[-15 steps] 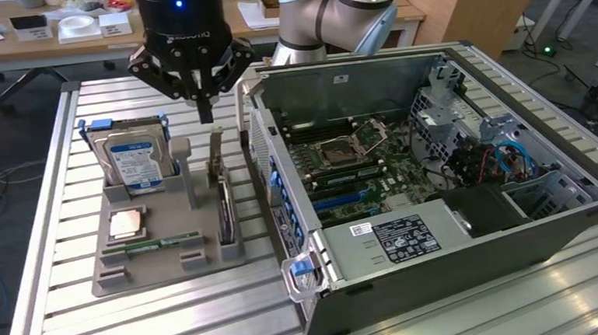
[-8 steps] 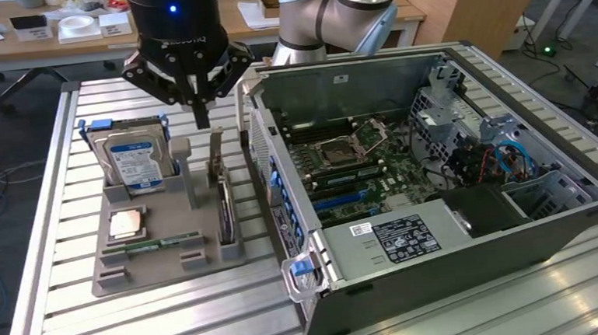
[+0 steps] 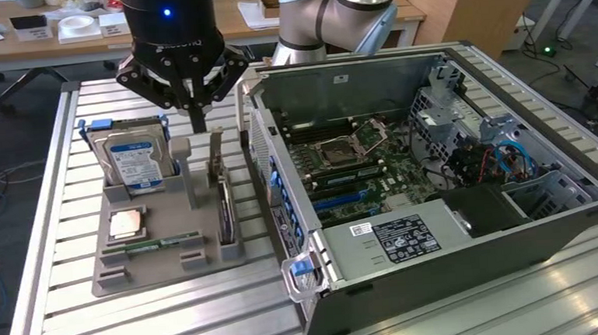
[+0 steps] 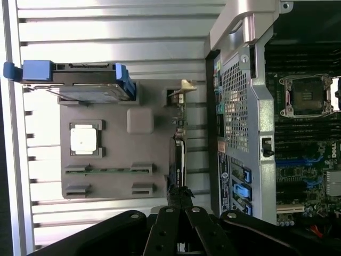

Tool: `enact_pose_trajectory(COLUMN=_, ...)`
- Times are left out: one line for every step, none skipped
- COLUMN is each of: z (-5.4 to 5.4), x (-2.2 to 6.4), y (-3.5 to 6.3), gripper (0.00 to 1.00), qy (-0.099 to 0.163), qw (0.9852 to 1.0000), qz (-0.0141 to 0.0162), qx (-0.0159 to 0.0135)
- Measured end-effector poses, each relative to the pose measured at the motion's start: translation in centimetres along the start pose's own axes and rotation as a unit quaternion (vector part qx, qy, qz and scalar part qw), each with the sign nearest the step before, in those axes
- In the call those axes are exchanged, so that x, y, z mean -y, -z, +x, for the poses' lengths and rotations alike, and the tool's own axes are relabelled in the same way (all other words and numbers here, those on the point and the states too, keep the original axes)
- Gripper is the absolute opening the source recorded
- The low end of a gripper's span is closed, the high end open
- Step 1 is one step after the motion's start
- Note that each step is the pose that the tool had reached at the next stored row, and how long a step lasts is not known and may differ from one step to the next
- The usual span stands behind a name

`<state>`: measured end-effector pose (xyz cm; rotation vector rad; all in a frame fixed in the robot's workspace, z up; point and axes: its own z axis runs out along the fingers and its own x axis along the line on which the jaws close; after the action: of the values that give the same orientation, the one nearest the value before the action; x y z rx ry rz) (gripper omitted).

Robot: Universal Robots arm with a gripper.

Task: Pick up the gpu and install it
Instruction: 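Reach for the gpu, then pick up the gpu and move the gpu toward the slot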

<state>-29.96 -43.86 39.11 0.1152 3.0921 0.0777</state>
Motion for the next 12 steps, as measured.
enact_pose_trajectory(z=0.02, x=0.01, y=0.0, gripper=0.11, qy=0.0, qw=1.0, qz=0.0, qx=0.0)
enact_pose_trajectory(z=0.03, x=0.01, y=0.0, gripper=0.11, qy=0.0, qw=1.0, qz=-0.0001, qx=0.0)
enact_pose_trajectory(z=0.04, x=0.02, y=0.0, gripper=0.11, qy=0.0, qw=1.0, qz=0.0, qx=0.0)
enact_pose_trajectory(z=0.04, x=0.01, y=0.0, gripper=0.11, qy=0.0, qw=1.0, qz=0.0, qx=0.0)
enact_pose_trajectory(z=0.04, x=0.01, y=0.0, gripper=0.11, qy=0.0, qw=1.0, qz=0.0, qx=0.0)
enact_pose_trajectory(z=0.04, x=0.01, y=0.0, gripper=0.11, qy=0.0, qw=1.0, qz=0.0, qx=0.0)
enact_pose_trajectory(z=0.04, x=0.01, y=0.0, gripper=0.11, qy=0.0, qw=1.0, qz=0.0, qx=0.0)
enact_pose_trajectory(z=0.04, x=0.02, y=0.0, gripper=0.11, qy=0.0, qw=1.0, qz=0.0, qx=0.0)
enact_pose_trajectory(z=0.04, x=0.02, y=0.0, gripper=0.11, qy=0.0, qw=1.0, qz=0.0, qx=0.0)
enact_pose_trajectory(z=0.04, x=0.01, y=0.0, gripper=0.11, qy=0.0, qw=1.0, qz=0.0, qx=0.0)
enact_pose_trajectory(z=0.04, x=0.01, y=0.0, gripper=0.11, qy=0.0, qw=1.0, qz=0.0, qx=0.0)
enact_pose_trajectory(z=0.04, x=0.02, y=0.0, gripper=0.11, qy=0.0, qw=1.0, qz=0.0, qx=0.0)
